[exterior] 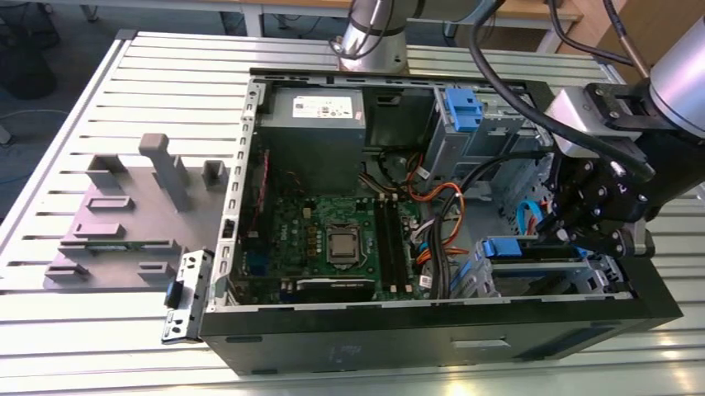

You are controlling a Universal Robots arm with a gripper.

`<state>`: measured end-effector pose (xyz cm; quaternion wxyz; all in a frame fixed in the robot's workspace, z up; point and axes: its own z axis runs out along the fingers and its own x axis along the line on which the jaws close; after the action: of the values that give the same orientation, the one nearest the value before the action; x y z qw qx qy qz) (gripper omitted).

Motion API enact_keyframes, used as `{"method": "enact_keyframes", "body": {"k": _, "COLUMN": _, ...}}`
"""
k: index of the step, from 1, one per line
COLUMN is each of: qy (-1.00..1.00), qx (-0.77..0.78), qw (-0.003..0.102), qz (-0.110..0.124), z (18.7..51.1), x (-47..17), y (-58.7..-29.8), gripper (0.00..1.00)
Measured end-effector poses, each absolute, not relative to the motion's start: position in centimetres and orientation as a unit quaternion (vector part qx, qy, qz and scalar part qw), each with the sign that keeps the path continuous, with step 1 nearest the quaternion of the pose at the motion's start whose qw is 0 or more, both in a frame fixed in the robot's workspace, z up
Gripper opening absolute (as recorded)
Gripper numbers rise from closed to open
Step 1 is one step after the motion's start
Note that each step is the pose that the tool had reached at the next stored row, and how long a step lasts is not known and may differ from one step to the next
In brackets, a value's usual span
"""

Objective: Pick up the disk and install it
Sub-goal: 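Insert the first disk wire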

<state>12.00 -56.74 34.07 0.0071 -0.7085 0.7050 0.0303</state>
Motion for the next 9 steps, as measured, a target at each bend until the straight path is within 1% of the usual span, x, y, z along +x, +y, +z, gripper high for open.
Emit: {"method": "enact_keyframes", "body": {"k": 9, "qy": 0.704, "qx": -0.709, "qw": 0.007, "qz": 0.030, "z": 33.63, "x": 12.00, "y": -56.74, "gripper": 0.16}}
